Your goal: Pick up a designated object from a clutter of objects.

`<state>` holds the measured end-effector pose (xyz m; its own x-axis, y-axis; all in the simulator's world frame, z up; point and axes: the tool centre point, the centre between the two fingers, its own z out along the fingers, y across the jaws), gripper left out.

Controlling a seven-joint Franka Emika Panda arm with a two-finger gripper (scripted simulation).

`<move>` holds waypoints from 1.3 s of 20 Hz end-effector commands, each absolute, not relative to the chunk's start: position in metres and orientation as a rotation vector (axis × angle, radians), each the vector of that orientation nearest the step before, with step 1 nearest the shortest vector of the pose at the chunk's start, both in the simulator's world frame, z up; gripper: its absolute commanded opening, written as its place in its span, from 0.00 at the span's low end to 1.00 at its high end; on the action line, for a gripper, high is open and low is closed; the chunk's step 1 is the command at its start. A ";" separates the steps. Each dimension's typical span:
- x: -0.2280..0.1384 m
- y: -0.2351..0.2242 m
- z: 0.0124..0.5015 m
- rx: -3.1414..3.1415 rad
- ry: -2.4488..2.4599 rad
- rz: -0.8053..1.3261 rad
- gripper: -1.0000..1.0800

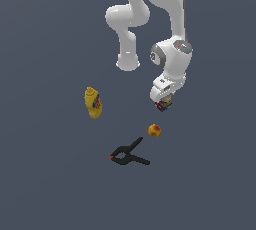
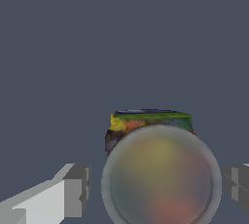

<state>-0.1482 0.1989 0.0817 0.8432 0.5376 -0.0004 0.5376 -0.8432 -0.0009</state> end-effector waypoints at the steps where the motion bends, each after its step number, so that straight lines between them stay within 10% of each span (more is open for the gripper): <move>1: -0.149 0.199 0.071 -3.015 -0.881 0.001 0.96; 10: -0.148 0.199 0.058 -3.015 -0.881 0.000 0.96; 11: -0.148 0.199 0.058 -3.015 -0.881 0.000 0.00; 26: -0.145 0.196 0.063 -3.016 -0.881 0.001 0.00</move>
